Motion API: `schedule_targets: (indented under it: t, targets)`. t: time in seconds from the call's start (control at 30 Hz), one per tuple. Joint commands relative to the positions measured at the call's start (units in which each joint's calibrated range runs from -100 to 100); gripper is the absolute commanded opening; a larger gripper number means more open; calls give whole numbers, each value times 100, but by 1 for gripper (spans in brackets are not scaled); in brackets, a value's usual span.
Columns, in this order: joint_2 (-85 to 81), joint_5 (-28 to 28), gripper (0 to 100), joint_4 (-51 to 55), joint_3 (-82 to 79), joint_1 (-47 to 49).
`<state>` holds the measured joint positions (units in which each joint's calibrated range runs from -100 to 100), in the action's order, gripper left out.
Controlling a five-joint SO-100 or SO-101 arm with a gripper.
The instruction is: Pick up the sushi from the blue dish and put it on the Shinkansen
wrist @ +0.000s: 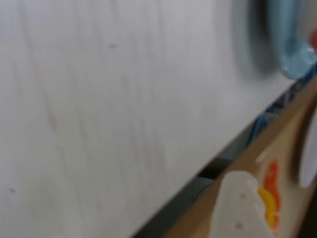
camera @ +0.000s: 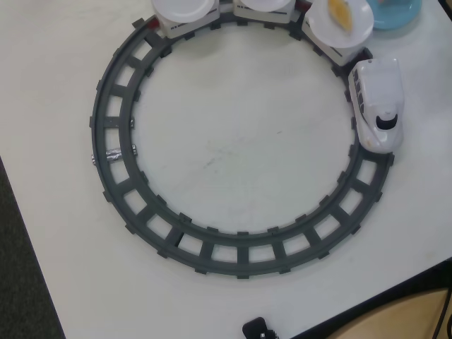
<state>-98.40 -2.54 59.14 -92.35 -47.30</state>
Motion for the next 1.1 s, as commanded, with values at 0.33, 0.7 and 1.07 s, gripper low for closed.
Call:
schedule_targets:
  t: [0.33, 0.7, 1.07]
  targets:
    - [4116, -45, 31, 517, 4782, 21]
    - [10111, -40, 31, 842, 10069, 56]
    - [13594, -9, 31, 2117, 13157, 628]
